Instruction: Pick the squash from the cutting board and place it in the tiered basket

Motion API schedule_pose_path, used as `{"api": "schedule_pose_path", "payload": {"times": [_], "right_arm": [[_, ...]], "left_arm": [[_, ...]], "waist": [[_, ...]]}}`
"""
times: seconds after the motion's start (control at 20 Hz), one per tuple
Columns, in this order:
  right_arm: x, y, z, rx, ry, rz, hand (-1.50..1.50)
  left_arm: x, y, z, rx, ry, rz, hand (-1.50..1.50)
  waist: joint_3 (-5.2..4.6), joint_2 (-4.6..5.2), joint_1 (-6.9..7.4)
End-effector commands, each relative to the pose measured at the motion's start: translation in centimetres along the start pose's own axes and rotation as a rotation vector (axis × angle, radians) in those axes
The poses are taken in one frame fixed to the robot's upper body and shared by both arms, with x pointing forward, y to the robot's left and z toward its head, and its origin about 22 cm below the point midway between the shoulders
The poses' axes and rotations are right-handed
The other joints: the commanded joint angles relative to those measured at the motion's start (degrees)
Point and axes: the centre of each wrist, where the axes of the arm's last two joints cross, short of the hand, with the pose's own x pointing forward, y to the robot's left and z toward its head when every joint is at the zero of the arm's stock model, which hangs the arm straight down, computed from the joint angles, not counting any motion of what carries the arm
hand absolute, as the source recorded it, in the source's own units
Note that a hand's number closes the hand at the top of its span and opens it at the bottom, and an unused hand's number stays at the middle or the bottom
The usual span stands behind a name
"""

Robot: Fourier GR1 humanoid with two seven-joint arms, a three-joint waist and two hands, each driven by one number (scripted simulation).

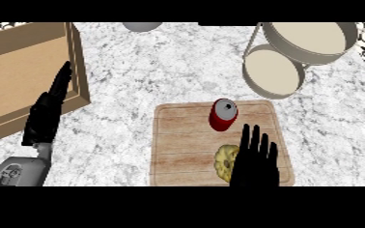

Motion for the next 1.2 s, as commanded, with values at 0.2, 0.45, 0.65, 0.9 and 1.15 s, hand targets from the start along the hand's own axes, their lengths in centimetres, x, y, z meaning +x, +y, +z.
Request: {"api": "schedule_pose_path", "payload": {"times": [0.2, 0.45, 0.65, 0.9, 1.15], "right_arm": [[1.5, -0.3, -1.5, 0.063, 0.222, -0.003, -1.5], [1.9, 2.7, -1.6, 0.22, 0.141, 0.084, 1.5], [2.0, 2.1, -3.0, 0.135, 0.112, 0.223, 1.5], [3.0, 0.9, -1.6, 0.126, 0.09, 0.054, 1.5], [4.8, 0.2, -0.4, 0.092, 0.044, -0.063, 1.5]], "left_arm": [[-1.4, -1.2, 1.7, -0.002, -0.001, -0.003, 0.0], [-0.7, -1.2, -1.2, -0.008, 0.021, 0.011, 0.0], [-0.8, 0.5, 0.8, -0.01, 0.037, 0.0, 0.0], [-2.7, 0.4, -0.3, -0.008, 0.027, -0.001, 0.0], [-1.1, 0.1, -0.5, -0.013, 0.01, 0.009, 0.0]], "waist": [[-0.08, -0.03, 0.4], [-0.09, 0.32, -0.36], [-0.08, -0.1, 0.4], [-0.1, 0.11, -0.28], [-0.06, 0.12, 0.68]]}}
